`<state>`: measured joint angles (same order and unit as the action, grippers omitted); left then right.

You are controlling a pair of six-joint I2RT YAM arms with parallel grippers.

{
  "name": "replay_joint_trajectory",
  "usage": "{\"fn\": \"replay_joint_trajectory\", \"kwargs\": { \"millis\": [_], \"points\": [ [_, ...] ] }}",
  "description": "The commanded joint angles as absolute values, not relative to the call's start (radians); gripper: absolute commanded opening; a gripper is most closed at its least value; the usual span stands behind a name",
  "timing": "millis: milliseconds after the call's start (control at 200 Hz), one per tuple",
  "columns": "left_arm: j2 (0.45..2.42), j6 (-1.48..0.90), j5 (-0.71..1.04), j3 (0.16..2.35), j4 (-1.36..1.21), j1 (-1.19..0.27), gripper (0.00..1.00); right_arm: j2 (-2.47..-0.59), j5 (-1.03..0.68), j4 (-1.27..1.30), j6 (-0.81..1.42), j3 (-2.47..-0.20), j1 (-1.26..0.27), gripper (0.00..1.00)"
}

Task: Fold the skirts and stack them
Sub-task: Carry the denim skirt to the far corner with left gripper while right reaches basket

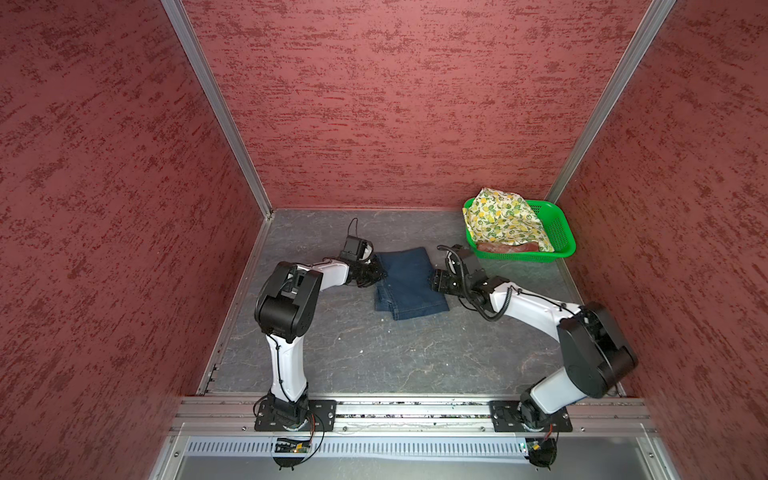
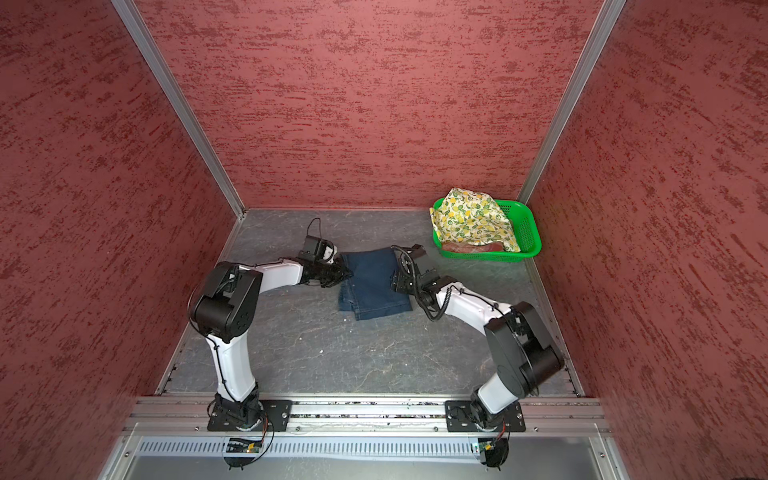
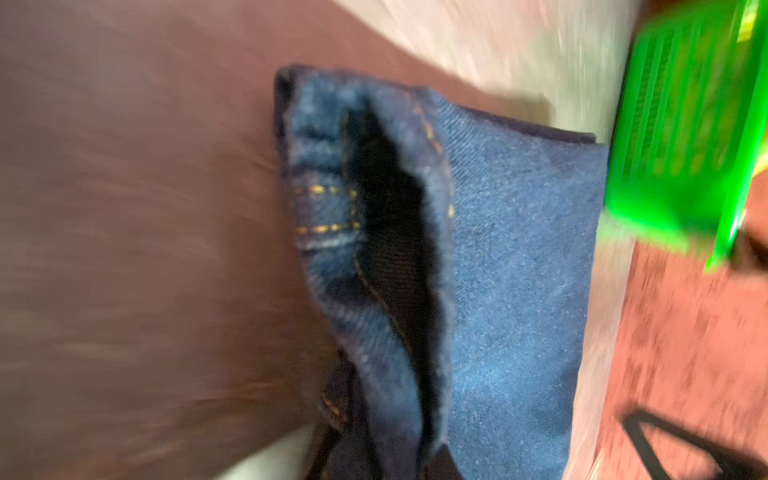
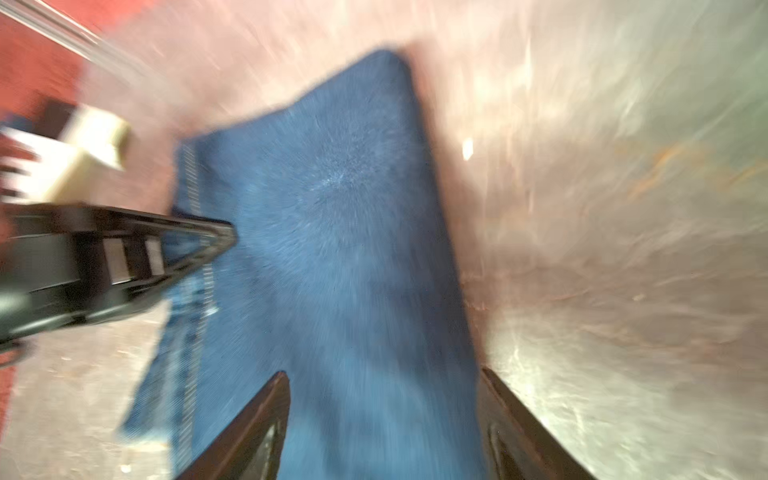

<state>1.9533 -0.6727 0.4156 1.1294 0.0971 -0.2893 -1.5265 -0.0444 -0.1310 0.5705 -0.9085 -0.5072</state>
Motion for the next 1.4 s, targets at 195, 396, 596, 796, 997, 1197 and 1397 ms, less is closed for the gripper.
{"fn": "replay_joint_trajectory", "kwargs": {
  "millis": [195,396,596,796,997,1197,1397],
  "points": [
    [1.78,-0.952,0.204,0.984,-0.103,-0.033,0.0,-1.38,0.023,-0.134,0.551,-0.888,-0.511,0.74],
    [1.774,-1.072,0.057,0.987,-0.169,0.084,0.0,-1.384,0.006,-0.096,0.524,-0.879,-0.517,0.76],
    [1.898,-1.139,0.035,1.129,-0.168,0.172,0.0,-1.379,0.006,-0.066,0.498,-0.868,-0.518,0.77],
    [2.034,-1.163,0.054,1.264,-0.136,0.233,0.0,-1.381,0.02,-0.05,0.473,-0.87,-0.517,0.78],
    [2.163,-1.144,0.124,1.417,-0.071,0.271,0.0,-1.394,0.031,-0.049,0.456,-0.899,-0.517,0.8],
    [2.206,-1.155,0.141,1.445,-0.054,0.265,0.0,-1.405,0.083,-0.081,0.45,-0.949,-0.514,0.82],
    [2.166,-1.192,0.136,1.383,-0.059,0.246,0.17,-1.422,0.202,-0.216,0.425,-1.059,-0.48,0.84]
  ]
}}
